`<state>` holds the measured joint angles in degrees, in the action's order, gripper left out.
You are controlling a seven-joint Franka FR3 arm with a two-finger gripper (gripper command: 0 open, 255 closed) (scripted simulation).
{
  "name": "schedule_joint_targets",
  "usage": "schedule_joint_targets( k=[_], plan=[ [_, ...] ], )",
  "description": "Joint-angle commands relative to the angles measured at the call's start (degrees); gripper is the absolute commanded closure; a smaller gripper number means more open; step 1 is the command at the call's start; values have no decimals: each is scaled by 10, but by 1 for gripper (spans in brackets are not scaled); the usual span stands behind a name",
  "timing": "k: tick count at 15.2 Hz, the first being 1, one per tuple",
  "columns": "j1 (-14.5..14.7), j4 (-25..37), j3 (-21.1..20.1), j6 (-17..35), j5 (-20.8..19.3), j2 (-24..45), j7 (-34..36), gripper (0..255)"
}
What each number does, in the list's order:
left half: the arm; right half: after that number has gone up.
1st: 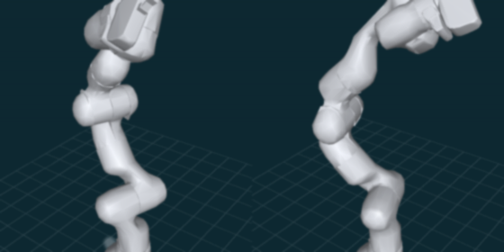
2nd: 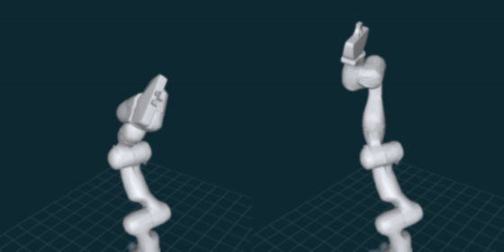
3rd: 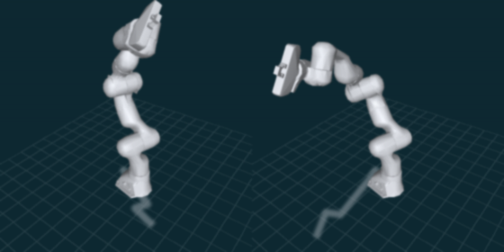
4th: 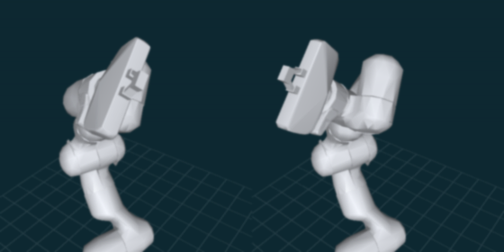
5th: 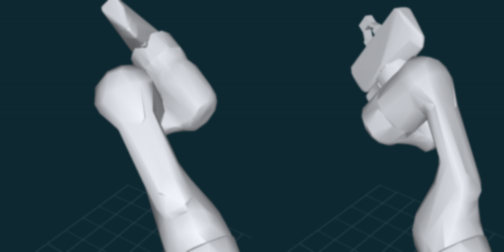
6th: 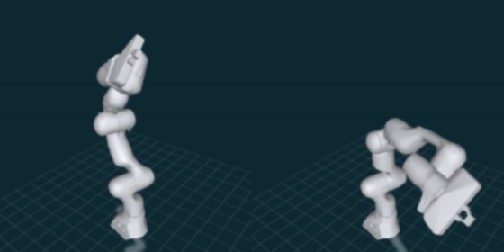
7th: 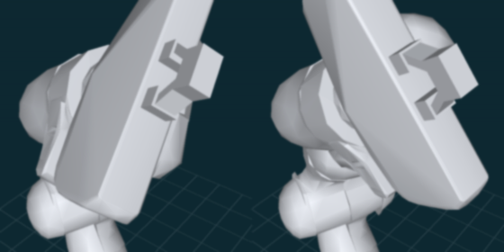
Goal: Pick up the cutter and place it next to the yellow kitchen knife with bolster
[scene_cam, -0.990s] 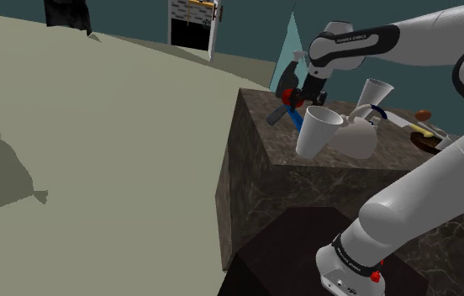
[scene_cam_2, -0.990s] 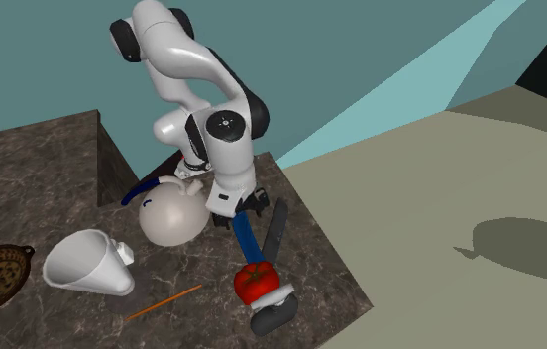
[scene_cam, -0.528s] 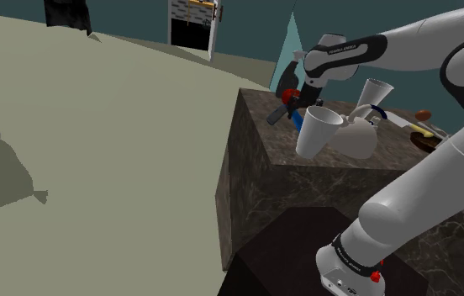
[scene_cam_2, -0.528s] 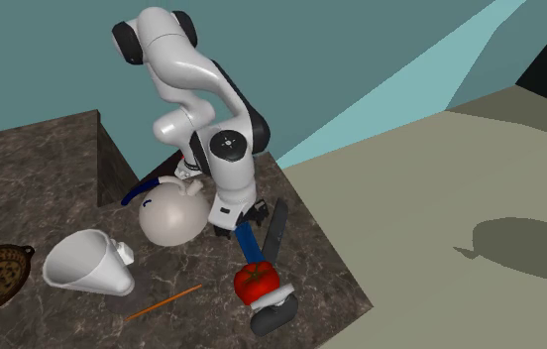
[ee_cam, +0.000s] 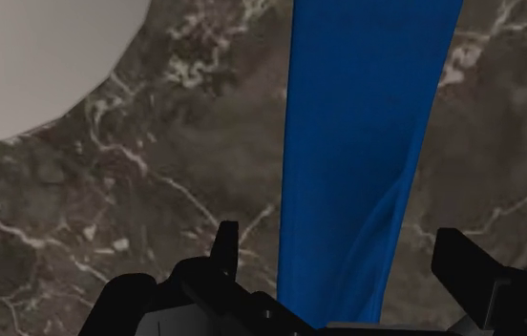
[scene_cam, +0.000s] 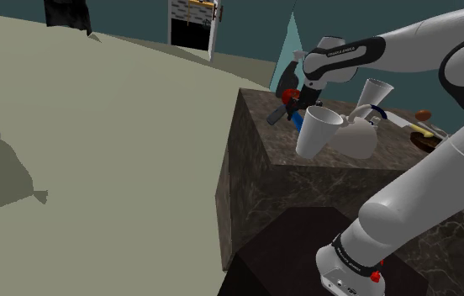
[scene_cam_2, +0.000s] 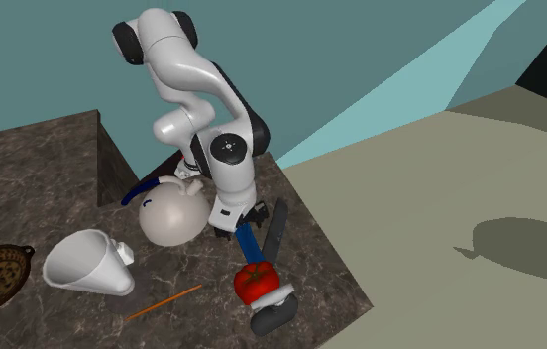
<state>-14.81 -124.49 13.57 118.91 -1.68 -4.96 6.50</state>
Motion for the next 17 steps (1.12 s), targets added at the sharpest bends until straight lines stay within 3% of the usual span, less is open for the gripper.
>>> schedule_joint_targets(
  k=[1,10,17],
  plan=[
    [0,0,0,0,0,0,0,255],
    [0,0,0,0,0,0,0,255],
    [0,37,-2,-54,-3,-17,3,255]
  ],
)
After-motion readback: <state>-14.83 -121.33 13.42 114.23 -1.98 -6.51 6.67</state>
